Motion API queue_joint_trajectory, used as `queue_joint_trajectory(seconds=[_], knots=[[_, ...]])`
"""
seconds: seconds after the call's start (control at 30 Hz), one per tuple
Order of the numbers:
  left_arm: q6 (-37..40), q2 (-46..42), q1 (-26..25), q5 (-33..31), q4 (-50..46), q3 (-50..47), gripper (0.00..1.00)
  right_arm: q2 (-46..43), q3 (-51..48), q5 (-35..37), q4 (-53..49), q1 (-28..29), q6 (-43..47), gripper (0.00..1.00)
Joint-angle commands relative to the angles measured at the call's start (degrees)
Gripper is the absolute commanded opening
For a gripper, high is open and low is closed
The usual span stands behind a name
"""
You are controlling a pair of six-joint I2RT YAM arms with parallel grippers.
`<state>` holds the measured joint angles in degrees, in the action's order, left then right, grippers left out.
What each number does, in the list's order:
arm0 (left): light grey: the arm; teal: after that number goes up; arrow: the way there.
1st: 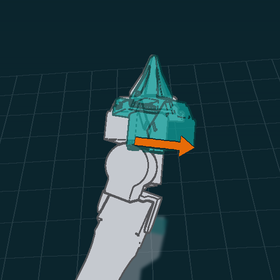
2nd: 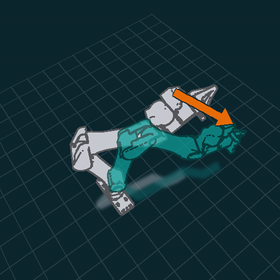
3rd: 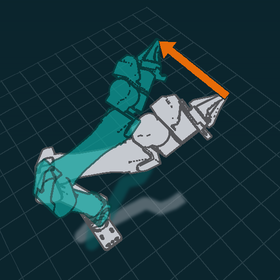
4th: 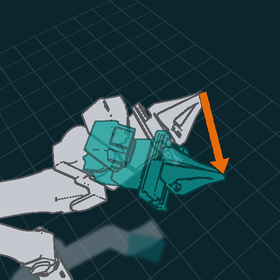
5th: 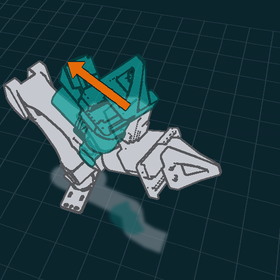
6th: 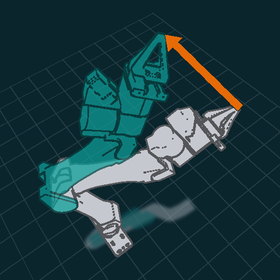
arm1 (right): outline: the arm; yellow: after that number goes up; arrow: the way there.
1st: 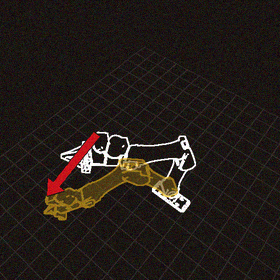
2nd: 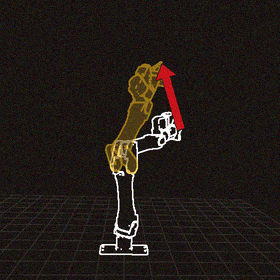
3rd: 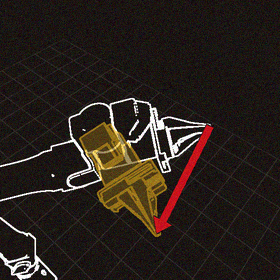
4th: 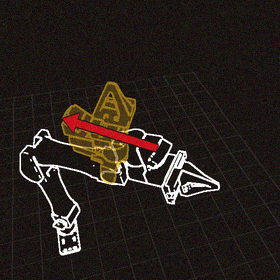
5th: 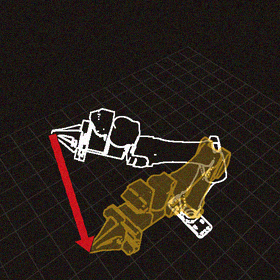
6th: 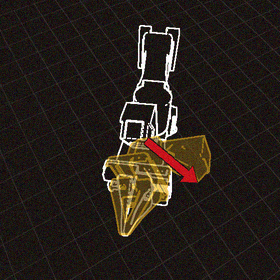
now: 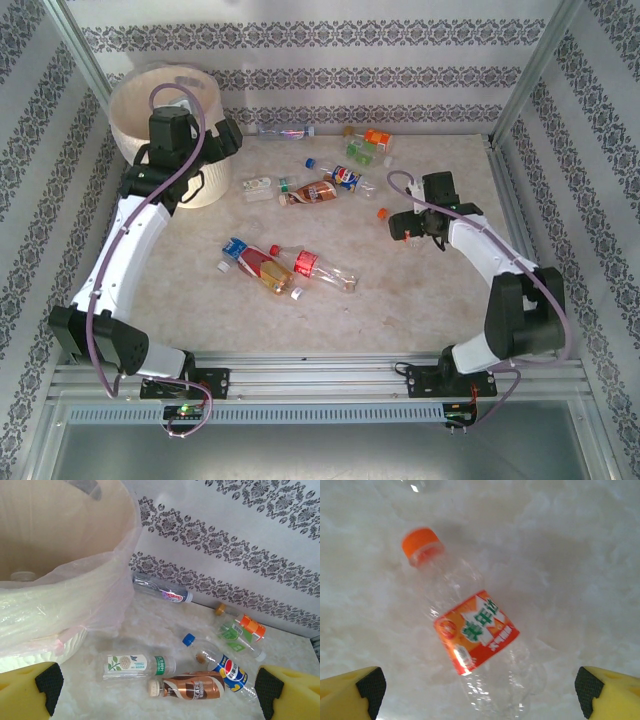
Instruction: Put the plastic bottles in the bin
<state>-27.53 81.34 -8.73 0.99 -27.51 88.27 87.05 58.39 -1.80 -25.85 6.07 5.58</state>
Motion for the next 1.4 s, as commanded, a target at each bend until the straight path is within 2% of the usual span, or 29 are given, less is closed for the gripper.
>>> queue_joint_trajectory(seconds=[0.0, 0.1, 0.27, 0.43, 0.57, 0.67, 0.87, 0.9, 1.03, 1.07, 1.2, 1.37], knots=[[-0.9, -2.4, 0.0, -2.0, 0.2, -0.4, 1.00, 3.4, 2.6, 0.2, -5.4, -1.7, 7.3, 0.96], [-0.9, -2.9, 0.0, -2.4, 0.2, -0.9, 1.00, 6.3, 3.5, 1.2, -6.1, -2.1, 12.5, 0.93], [-1.6, -3.6, -0.1, -3.2, -0.3, -1.9, 1.00, 11.6, 5.6, -0.6, -7.1, -2.5, 19.2, 0.94], [-2.2, -4.8, -0.1, -4.2, 0.1, -3.9, 1.00, 17.5, 9.7, -3.5, -9.1, -2.8, 22.5, 0.94], [-1.8, -5.8, -0.1, -5.4, -1.0, -4.2, 1.00, 20.5, 12.3, -5.5, -11.8, -2.7, 22.6, 0.88], [-1.4, -6.6, 0.0, -6.3, -1.3, -4.6, 1.00, 20.6, 11.9, -4.3, -11.7, -2.7, 22.5, 0.79], [-1.1, -7.1, 0.0, -6.7, -1.1, -5.1, 1.00, 19.1, 9.7, 0.7, -12.3, -2.7, 23.3, 0.79], [-1.2, -7.1, 0.0, -6.5, -1.0, -5.3, 1.00, 19.0, 9.6, 0.9, -12.3, -2.7, 23.3, 0.77], [-1.5, -6.7, -0.1, -5.9, -0.6, -5.7, 1.00, 18.4, 9.3, 0.1, -11.5, -2.6, 22.6, 0.55], [-1.6, -6.6, 0.0, -5.7, -0.6, -5.7, 1.00, 18.1, 9.1, 0.0, -11.2, -2.6, 22.5, 0.53], [-1.7, -6.9, 0.0, -4.1, -0.3, -5.8, 1.00, 14.8, 8.5, -0.2, -9.6, -2.1, 21.4, 0.49], [-1.6, -7.3, 0.0, 2.0, 5.3, -9.0, 1.00, 9.5, 7.9, -0.8, -5.5, -0.5, 16.3, 0.41]])
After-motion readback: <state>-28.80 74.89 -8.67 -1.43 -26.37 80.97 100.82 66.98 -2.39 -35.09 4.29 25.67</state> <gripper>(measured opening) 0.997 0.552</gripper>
